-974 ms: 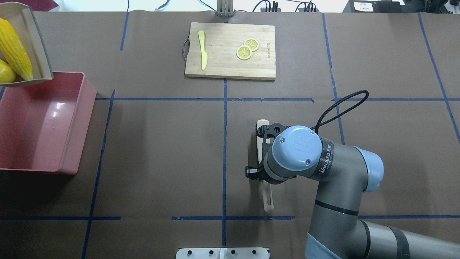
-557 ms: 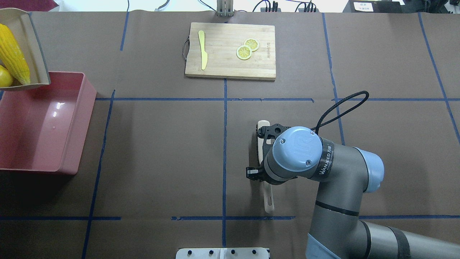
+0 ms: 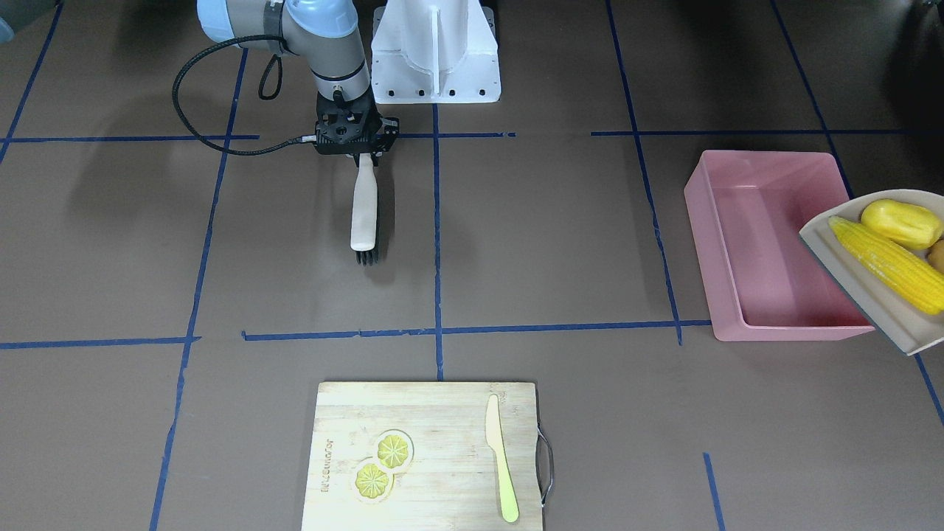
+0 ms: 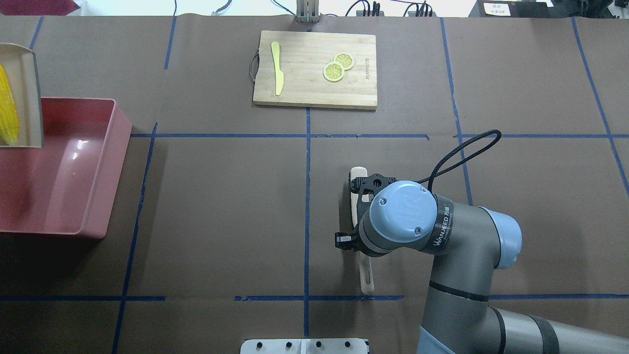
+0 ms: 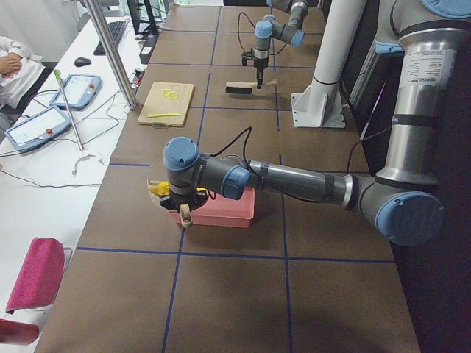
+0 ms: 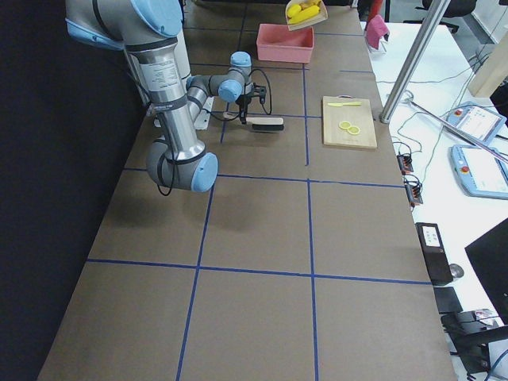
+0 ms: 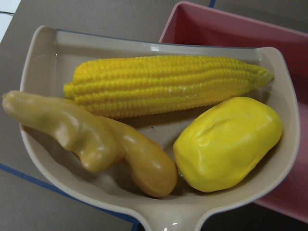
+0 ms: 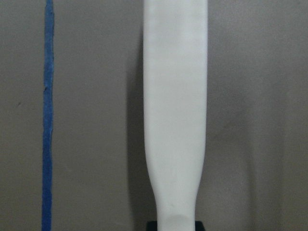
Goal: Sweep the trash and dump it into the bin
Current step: 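Tilt the dustpan with the left gripper to dump produce into the bin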
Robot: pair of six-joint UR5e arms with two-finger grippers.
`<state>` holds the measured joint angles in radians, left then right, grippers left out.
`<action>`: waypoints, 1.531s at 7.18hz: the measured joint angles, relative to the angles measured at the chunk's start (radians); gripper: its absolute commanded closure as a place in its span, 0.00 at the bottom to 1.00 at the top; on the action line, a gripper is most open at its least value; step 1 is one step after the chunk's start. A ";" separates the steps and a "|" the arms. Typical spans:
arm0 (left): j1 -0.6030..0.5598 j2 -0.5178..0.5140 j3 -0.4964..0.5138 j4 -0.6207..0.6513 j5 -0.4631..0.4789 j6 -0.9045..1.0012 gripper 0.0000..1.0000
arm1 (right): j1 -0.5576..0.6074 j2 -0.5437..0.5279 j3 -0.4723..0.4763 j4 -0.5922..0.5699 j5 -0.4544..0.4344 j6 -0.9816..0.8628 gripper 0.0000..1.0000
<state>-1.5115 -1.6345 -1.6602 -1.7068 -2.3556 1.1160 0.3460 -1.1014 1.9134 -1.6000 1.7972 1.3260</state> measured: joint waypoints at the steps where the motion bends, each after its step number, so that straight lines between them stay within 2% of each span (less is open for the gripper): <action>1: -0.002 0.000 -0.003 0.022 0.042 0.069 1.00 | -0.006 0.000 0.000 0.000 -0.007 0.000 1.00; 6: 0.003 -0.002 -0.031 0.036 0.171 0.185 1.00 | -0.014 -0.008 -0.002 0.005 -0.013 0.001 1.00; 9: -0.010 -0.007 -0.031 0.036 0.176 0.187 1.00 | -0.015 -0.011 -0.003 0.009 -0.012 -0.001 1.00; 11: -0.012 -0.016 -0.021 0.041 0.146 0.167 1.00 | -0.015 -0.011 -0.003 0.012 -0.012 -0.001 1.00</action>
<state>-1.5234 -1.6509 -1.6817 -1.6661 -2.2095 1.2833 0.3313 -1.1121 1.9101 -1.5884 1.7855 1.3254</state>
